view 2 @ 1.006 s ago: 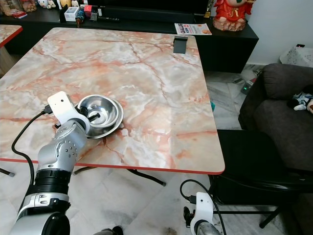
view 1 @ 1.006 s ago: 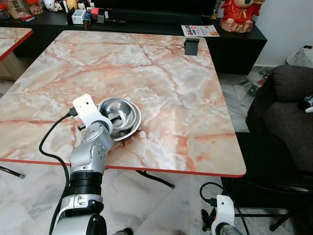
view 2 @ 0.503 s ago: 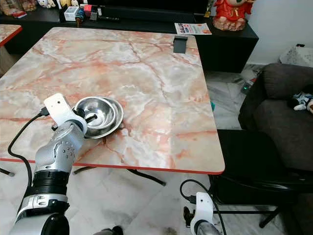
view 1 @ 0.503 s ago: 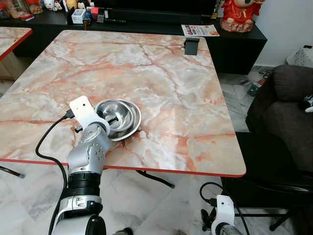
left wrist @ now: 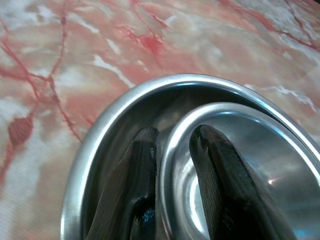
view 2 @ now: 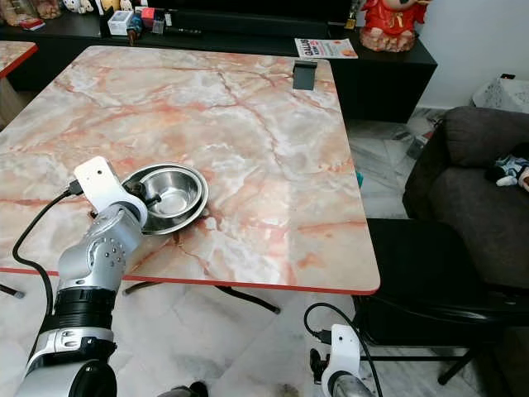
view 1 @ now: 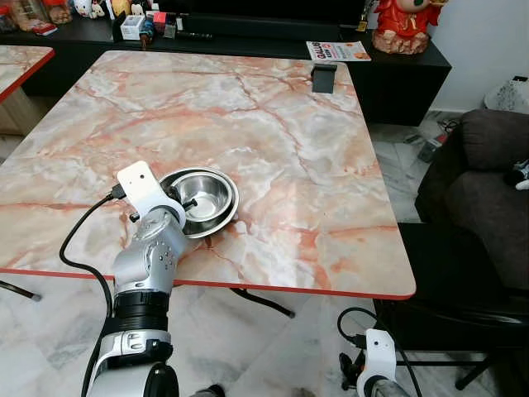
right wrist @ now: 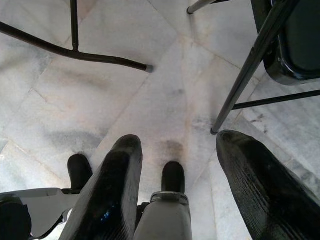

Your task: Setting the table

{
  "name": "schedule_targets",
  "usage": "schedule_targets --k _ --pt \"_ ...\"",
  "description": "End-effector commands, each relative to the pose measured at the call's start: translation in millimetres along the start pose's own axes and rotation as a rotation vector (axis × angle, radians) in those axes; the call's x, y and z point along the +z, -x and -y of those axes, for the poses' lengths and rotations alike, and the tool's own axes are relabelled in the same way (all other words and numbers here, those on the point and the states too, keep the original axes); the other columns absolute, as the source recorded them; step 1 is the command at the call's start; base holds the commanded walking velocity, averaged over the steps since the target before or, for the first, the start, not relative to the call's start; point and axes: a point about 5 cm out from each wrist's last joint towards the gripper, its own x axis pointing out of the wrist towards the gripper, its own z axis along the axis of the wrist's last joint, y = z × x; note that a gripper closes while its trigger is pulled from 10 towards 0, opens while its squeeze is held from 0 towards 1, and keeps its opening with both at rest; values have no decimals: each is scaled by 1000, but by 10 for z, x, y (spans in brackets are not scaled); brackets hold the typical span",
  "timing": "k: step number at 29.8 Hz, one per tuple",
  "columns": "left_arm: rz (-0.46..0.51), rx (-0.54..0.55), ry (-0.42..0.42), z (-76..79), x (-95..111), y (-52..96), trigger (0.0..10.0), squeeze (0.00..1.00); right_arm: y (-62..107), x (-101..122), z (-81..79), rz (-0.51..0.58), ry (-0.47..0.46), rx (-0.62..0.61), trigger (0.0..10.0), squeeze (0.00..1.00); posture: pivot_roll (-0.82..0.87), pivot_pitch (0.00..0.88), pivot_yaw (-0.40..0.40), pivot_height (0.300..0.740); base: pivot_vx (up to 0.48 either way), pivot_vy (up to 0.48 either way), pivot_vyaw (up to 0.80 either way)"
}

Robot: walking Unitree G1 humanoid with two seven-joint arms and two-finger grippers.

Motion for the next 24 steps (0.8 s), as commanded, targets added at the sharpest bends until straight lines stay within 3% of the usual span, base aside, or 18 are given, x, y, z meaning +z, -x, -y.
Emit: schedule_targets --k 1,8,13,15,16,18,21,23,24 --pt "40 23 -38 -18 105 27 10000 0 6 -26 21 -11 -10 -7 10000 0 70 123 -49 740 0 0 0" --pt "157 67 -134 -90 357 65 10000 0 3 -16 11 -10 -7 -2 10000 0 76 120 -51 740 0 0 0" --pt "299 48 -207 -72 557 119 10000 0 2 -10 7 -8 -6 1 10000 0 78 120 -52 740 0 0 0" --pt "432 -4 -295 -69 650 158 10000 0 1 -7 1 -6 -6 2 10000 0 74 123 -53 740 0 0 0" --pt "474 5 -357 -141 652 160 10000 0 0 3 1 2 -10 4 10000 0 74 122 -52 740 0 0 0" --pt "485 9 -381 -198 647 154 10000 0 -1 13 1 8 -14 4 10000 0 71 123 -51 740 0 0 0" --pt "516 67 -551 -514 617 120 10000 0 0 27 17 16 -17 -1 10000 0 75 124 -52 740 0 0 0" --pt "520 64 -566 -543 612 118 10000 0 0 28 20 17 -18 -3 10000 0 75 124 -52 740 0 0 0" --pt "530 103 -644 -694 623 133 10000 0 1 28 27 21 -20 -6 10000 0 74 126 -50 740 0 0 0"
